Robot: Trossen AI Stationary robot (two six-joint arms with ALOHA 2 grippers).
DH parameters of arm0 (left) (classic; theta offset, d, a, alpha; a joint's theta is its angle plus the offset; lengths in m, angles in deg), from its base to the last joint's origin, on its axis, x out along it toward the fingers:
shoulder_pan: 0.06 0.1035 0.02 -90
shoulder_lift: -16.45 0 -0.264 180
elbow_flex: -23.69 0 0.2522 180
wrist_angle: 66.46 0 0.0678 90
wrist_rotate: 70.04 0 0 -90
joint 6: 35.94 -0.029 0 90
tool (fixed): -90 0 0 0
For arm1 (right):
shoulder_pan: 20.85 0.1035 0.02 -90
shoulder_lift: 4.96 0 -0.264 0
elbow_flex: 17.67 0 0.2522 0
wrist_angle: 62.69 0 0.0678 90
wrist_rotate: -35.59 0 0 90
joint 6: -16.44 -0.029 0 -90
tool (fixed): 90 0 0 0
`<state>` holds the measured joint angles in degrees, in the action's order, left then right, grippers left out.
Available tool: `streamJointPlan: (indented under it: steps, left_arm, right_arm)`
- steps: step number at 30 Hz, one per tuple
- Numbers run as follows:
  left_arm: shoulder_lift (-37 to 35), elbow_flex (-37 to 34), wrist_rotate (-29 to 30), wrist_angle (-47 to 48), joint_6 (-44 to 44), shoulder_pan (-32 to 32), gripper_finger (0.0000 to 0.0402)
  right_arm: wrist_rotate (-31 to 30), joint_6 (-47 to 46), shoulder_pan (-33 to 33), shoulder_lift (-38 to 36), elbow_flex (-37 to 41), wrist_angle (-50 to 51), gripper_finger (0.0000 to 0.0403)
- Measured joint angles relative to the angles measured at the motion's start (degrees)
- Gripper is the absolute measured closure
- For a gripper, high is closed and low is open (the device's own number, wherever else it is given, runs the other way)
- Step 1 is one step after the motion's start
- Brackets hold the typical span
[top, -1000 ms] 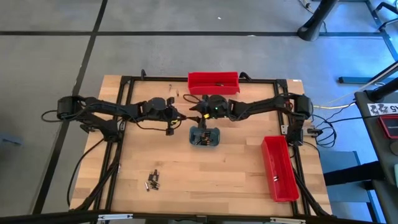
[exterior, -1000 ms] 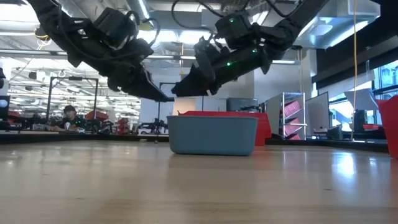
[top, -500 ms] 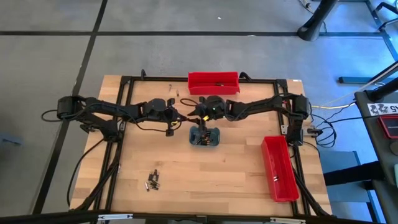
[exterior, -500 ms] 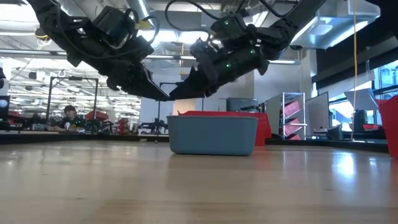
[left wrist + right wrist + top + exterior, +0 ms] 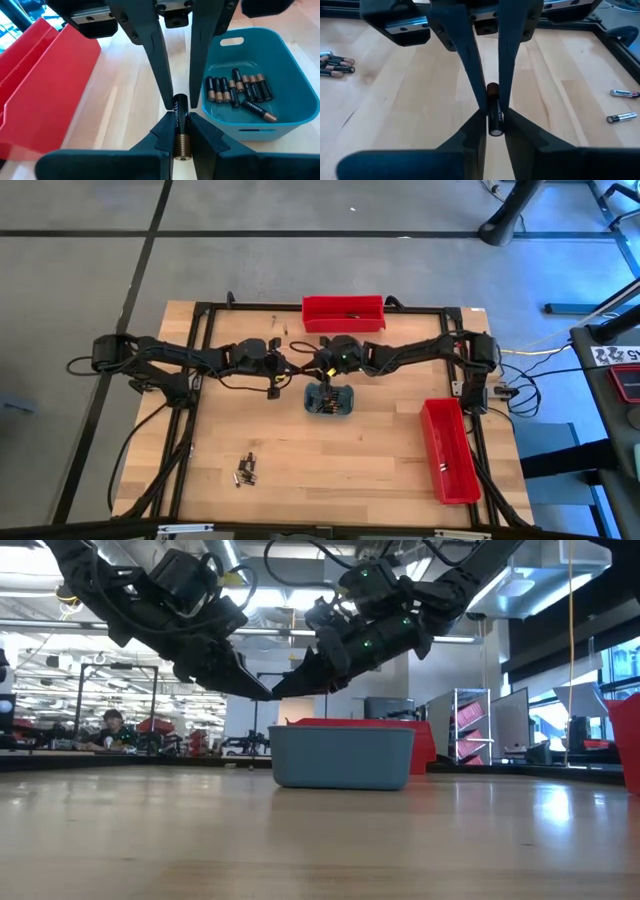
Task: Sort batteries
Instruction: Put the black battery into the blue bin
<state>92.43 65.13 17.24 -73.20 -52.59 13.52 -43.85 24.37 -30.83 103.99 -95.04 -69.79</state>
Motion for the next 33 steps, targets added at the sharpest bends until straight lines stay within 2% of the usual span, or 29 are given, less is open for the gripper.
streamJointPlan:
  steps: [12,17,19,24,28,31,33]
  left_arm:
    - [0.0,-0.1,0.0,-0.1,1.7,-0.1,0.0366]
    - [0.0,0.0,0.1,-0.9,2.6,-0.1,0.034]
    - [-0.1,0.2,0.1,-1.0,2.9,-0.1,0.0322]
    - [-0.1,0.1,0.1,5.9,3.9,1.0,0.0268]
    - [-0.1,0.1,0.1,12.7,4.4,2.3,0.0242]
    - [-0.1,-0.4,0.0,15.3,0.2,2.7,0.0236]
    - [0.2,-1.9,0.0,12.8,-5.4,2.8,0.0236]
  right_arm:
    - [-1.0,1.2,0.6,1.1,0.0,-1.5,0.0343]
    - [-1.9,1.8,0.6,1.1,0.0,-1.3,0.0395]
    - [-4.1,1.8,0.7,1.2,0.0,-0.7,0.0396]
    - [-9.3,3.2,0.7,-3.0,0.1,7.2,0.04]
    - [-10.0,2.8,0.6,-5.6,0.0,11.7,0.0401]
    - [-10.0,2.5,0.6,-5.6,0.0,11.4,0.0393]
    - [-9.7,2.5,0.6,-5.6,0.0,11.4,0.0386]
